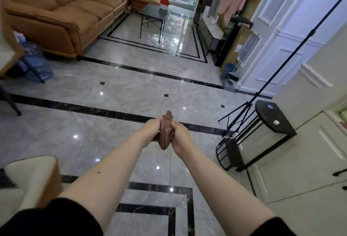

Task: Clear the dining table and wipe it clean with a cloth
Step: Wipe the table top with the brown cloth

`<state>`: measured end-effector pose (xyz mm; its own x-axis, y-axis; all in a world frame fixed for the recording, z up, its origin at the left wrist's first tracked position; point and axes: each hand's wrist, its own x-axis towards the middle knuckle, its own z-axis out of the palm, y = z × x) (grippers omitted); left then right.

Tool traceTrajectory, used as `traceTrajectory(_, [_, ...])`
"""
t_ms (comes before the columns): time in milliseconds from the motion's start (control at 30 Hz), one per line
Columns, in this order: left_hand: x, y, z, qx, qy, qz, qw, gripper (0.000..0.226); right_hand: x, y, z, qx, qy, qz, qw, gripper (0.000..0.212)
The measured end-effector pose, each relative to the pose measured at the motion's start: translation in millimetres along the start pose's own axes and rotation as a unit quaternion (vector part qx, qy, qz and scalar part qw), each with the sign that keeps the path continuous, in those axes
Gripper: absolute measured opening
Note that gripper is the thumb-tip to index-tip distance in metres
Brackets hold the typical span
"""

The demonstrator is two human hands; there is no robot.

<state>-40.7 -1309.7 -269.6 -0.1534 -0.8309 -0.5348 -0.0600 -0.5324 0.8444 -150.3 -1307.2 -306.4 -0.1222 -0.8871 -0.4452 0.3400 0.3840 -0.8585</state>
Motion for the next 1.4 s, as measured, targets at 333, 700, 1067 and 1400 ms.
traceTrajectory(333, [64,52,-84,-0.069,0.13,0.019,0.989,0.045,102,-38,101,-0.084,-0.178,0.045,0.979,0.035])
traceTrajectory(700, [147,104,-273,-0.096,0.322,0.039,0.941,0.02,207,-47,315,-0.233,-0.312,0.06,0.919,0.041])
traceTrajectory(1067, [186,153,-440,-0.19,0.5,0.038,0.844,0.027,275,-50,531,-0.332,-0.449,0.074,0.826,0.041])
traceTrajectory(1400, [170,147,-578,-0.247,0.633,0.033,0.733,0.028,280,13,698,-0.365,-0.586,0.105,0.716,0.049])
